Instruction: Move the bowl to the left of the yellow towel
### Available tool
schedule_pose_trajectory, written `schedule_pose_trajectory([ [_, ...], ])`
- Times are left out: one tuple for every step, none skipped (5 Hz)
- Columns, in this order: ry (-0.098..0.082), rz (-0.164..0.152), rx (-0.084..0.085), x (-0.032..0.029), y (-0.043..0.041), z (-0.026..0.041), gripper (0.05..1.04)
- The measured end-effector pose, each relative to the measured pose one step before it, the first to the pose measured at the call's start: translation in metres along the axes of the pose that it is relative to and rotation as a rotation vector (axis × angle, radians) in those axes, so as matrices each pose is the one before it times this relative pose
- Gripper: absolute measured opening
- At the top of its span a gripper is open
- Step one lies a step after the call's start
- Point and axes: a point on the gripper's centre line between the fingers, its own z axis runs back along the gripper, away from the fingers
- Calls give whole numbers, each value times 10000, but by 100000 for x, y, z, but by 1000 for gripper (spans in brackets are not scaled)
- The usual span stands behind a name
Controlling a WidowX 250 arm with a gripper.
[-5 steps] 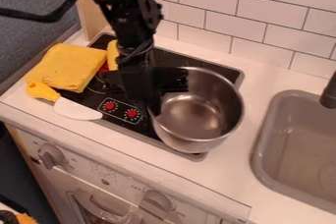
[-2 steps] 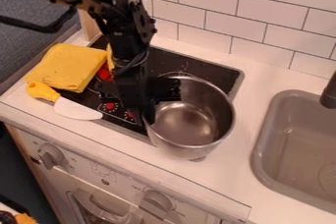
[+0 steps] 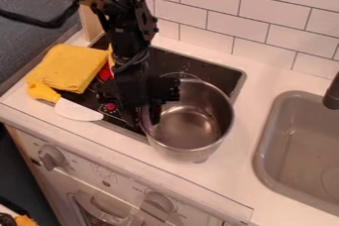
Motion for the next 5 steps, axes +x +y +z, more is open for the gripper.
schedule_pose_trajectory([
  [-11,21,-66,-120,-41,201,911],
  [90,-61,-33,-308,95,824,1012],
  [310,-324,64,-579,611,2174,1007],
  [221,-514,-257,-374,1001,2062,1001],
  [561,-463,-16,-618,591,2027,1001],
])
